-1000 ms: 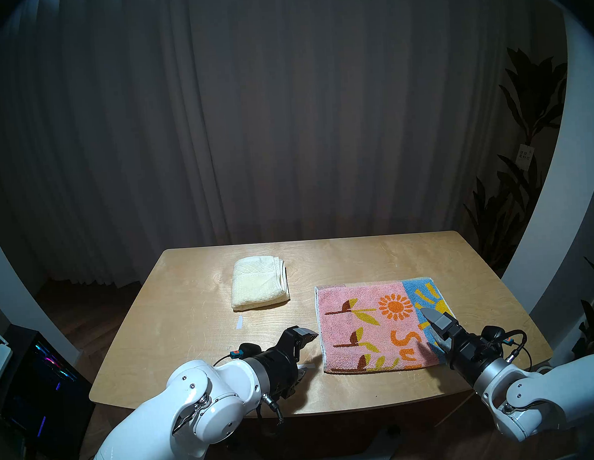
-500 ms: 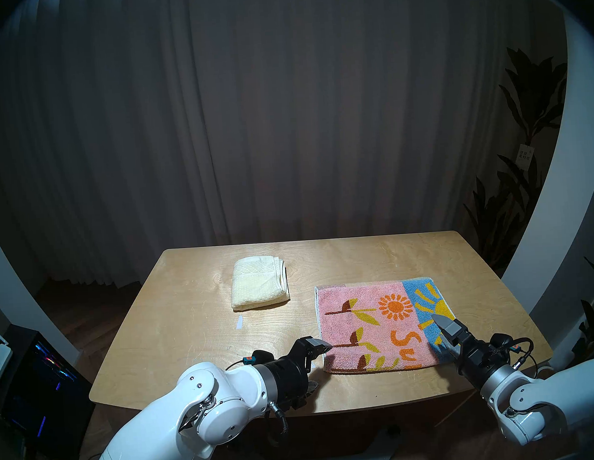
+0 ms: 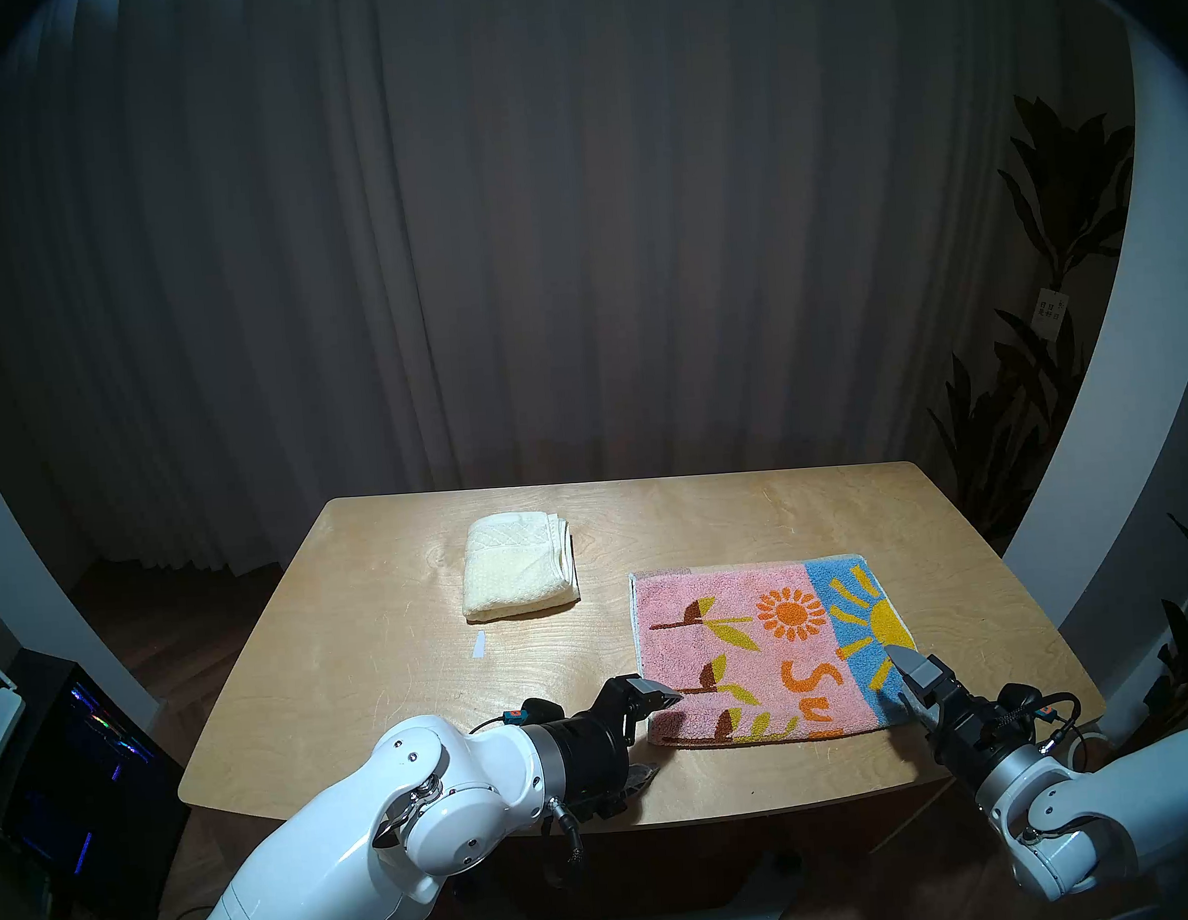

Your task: Fold each towel twice and stack them on table

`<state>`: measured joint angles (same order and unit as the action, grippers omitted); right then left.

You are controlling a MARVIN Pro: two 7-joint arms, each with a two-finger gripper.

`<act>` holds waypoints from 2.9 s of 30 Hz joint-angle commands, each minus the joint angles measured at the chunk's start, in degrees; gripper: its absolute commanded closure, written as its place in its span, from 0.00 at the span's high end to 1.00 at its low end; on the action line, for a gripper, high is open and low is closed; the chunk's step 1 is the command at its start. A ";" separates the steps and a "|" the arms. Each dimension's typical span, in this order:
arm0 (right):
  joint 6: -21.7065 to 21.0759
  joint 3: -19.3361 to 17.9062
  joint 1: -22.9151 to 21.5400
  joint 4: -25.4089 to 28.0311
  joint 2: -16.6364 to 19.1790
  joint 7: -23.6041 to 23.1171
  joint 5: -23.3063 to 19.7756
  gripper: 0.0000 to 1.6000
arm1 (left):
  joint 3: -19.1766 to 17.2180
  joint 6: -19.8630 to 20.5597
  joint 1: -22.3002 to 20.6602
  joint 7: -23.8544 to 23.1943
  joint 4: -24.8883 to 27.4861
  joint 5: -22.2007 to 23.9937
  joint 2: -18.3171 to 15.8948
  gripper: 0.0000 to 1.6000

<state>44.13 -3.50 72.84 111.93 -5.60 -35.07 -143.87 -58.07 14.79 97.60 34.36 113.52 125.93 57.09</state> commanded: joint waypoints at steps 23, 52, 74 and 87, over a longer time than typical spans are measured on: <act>-0.18 2.76 3.62 -2.69 -0.13 -13.33 -5.79 1.00 | 2.65 5.73 -6.44 -0.16 -4.99 2.36 3.69 1.00; -3.96 3.22 5.08 -8.75 -0.13 -25.88 -14.82 1.00 | 2.94 7.71 -9.74 0.32 -10.67 1.50 5.18 1.00; -13.50 2.20 5.01 -11.11 -0.13 -33.27 -21.13 1.00 | 2.80 8.86 -10.89 1.26 -13.06 1.33 6.29 1.00; -16.76 2.59 5.03 -12.04 -0.13 -32.97 -21.13 1.00 | 2.74 8.58 -11.19 2.16 -13.50 1.36 6.93 1.00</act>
<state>28.68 -0.41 78.21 99.89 -5.66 -67.39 -165.11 -55.24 23.74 86.56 36.31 100.57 127.55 64.06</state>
